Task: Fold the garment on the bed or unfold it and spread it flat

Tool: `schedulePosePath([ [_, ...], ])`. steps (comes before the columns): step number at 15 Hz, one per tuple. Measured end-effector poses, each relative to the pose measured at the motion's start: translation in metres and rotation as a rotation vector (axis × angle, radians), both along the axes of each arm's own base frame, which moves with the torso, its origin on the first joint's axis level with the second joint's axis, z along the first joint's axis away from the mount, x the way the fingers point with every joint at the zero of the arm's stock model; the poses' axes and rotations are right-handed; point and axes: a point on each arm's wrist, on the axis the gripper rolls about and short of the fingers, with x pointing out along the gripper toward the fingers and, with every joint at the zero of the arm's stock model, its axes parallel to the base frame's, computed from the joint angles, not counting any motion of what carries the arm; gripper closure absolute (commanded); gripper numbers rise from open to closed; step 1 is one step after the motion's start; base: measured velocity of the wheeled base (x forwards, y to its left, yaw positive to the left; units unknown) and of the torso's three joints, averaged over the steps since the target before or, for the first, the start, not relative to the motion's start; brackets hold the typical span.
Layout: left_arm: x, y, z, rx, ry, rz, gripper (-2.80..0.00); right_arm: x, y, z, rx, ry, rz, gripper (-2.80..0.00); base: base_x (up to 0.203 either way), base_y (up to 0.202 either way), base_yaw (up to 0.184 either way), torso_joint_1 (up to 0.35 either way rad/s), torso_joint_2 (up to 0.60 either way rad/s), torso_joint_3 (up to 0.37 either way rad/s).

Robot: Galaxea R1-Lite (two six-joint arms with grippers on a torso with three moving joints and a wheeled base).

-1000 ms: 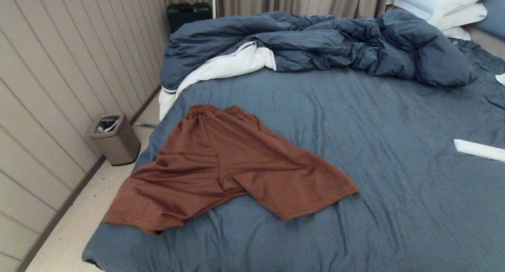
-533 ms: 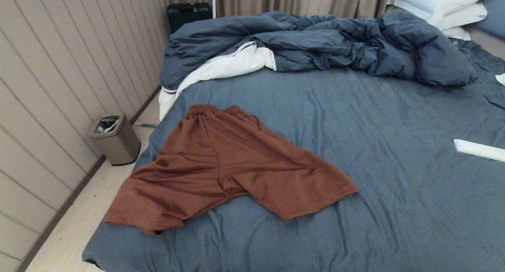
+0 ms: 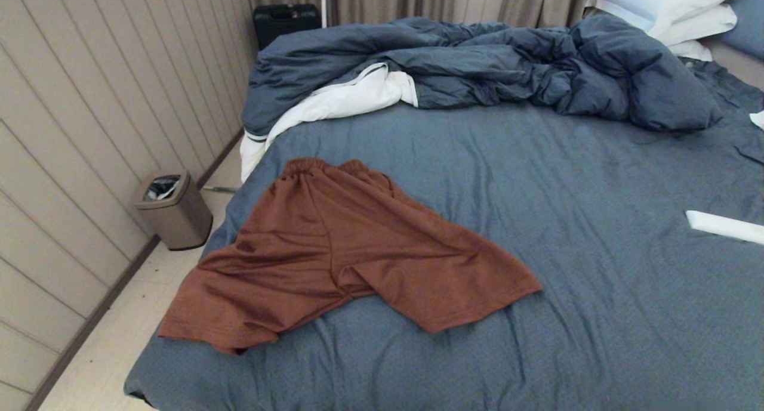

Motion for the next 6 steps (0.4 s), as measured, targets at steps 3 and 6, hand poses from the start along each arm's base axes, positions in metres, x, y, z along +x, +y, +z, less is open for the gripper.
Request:
schedulePosePath([
  [3,0.0000,0.0000,-0.0001,-0.002,0.000,-0.003,0.00,0.0001,0.0001,-0.0004,0.004,0.003,-0.003,0.00,0.000,0.000,0.000,0.000,0.00,0.000],
  [6,0.0000,-0.0001,-0.0001,0.002,0.000,-0.006,0.00,0.0002,0.0001,-0.0005,0.004,0.005,-0.003,0.00,0.000,0.000,0.000,0.000,0.00,0.000],
])
